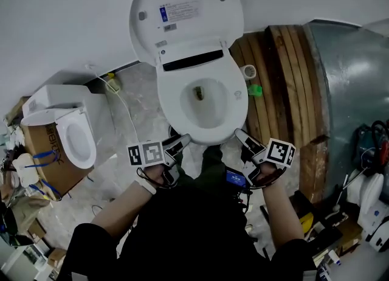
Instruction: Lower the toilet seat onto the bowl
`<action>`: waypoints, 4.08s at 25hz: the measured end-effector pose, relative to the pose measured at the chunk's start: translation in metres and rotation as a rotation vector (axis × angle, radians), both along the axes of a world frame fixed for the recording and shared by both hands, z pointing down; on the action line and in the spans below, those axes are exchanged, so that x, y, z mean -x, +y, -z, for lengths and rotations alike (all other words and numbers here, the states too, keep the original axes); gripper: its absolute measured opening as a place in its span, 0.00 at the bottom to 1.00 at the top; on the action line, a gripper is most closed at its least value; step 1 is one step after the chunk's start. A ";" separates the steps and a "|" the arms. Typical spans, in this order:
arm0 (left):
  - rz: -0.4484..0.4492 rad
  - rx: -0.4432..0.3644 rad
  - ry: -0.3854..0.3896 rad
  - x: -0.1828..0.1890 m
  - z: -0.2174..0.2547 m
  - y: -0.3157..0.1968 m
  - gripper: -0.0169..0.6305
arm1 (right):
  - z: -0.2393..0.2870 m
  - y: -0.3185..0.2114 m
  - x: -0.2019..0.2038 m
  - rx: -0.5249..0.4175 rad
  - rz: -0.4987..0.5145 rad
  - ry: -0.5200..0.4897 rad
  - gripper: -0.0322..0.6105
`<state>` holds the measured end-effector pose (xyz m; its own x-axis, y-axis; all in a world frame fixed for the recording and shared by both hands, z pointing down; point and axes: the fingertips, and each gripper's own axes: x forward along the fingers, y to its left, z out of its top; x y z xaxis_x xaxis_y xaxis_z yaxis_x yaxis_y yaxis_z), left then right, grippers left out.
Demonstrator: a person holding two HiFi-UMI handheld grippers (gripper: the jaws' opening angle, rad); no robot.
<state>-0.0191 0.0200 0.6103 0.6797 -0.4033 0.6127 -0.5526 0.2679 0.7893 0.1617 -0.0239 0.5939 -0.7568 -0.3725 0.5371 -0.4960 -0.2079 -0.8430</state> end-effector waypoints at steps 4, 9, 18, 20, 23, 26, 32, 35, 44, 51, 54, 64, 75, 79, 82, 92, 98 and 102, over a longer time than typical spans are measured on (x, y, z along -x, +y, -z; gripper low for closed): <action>0.007 0.037 0.015 -0.003 -0.017 0.013 0.38 | -0.013 0.014 -0.007 -0.020 0.028 0.044 0.30; 0.005 0.072 0.012 -0.005 -0.035 0.022 0.38 | -0.026 0.026 -0.007 -0.025 0.027 0.012 0.30; -0.004 0.138 -0.018 -0.008 -0.082 0.039 0.37 | -0.069 0.050 -0.016 0.018 0.098 0.068 0.26; -0.002 0.152 -0.024 -0.009 -0.093 0.043 0.36 | -0.079 0.055 -0.018 0.026 0.127 0.091 0.25; -0.005 0.173 -0.032 -0.010 -0.109 0.048 0.36 | -0.096 0.062 -0.020 0.038 0.159 0.117 0.24; -0.012 0.187 -0.042 -0.012 -0.123 0.053 0.36 | -0.110 0.068 -0.022 0.051 0.183 0.137 0.23; -0.033 0.216 -0.061 -0.016 -0.150 0.061 0.36 | -0.139 0.077 -0.026 0.068 0.242 0.188 0.23; -0.050 0.229 -0.070 -0.018 -0.165 0.065 0.36 | -0.155 0.082 -0.028 0.083 0.263 0.208 0.23; -0.106 0.252 -0.098 -0.021 -0.206 0.072 0.36 | -0.201 0.091 -0.030 0.123 0.284 0.258 0.23; -0.143 0.270 -0.106 -0.022 -0.241 0.075 0.36 | -0.240 0.096 -0.032 0.143 0.349 0.315 0.23; -0.160 0.282 -0.113 -0.022 -0.255 0.077 0.36 | -0.255 0.099 -0.031 0.148 0.366 0.334 0.23; -0.218 0.325 -0.161 -0.021 -0.302 0.075 0.36 | -0.309 0.100 -0.030 0.176 0.406 0.392 0.22; -0.215 0.366 -0.199 -0.018 -0.327 0.071 0.36 | -0.340 0.097 -0.028 0.196 0.427 0.417 0.22; -0.203 0.367 -0.197 -0.019 -0.330 0.071 0.36 | -0.347 0.096 -0.028 0.200 0.443 0.424 0.22; -0.200 0.367 -0.193 -0.019 -0.332 0.070 0.36 | -0.348 0.096 -0.029 0.201 0.444 0.418 0.22; -0.284 0.311 -0.152 -0.032 -0.302 0.069 0.35 | -0.332 0.091 -0.023 0.199 0.424 0.404 0.20; -0.265 0.192 -0.130 -0.044 -0.217 0.039 0.35 | -0.241 0.041 -0.010 0.054 0.372 0.371 0.18; -0.249 0.047 -0.151 -0.051 -0.139 -0.009 0.34 | -0.151 -0.032 -0.017 -0.125 0.285 0.356 0.18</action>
<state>0.0324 0.0113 0.7492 0.6539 -0.2041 0.7285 -0.7161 0.1435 0.6830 0.1783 -0.0564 0.7450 -0.6149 -0.2548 0.7463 -0.7816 0.0709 -0.6198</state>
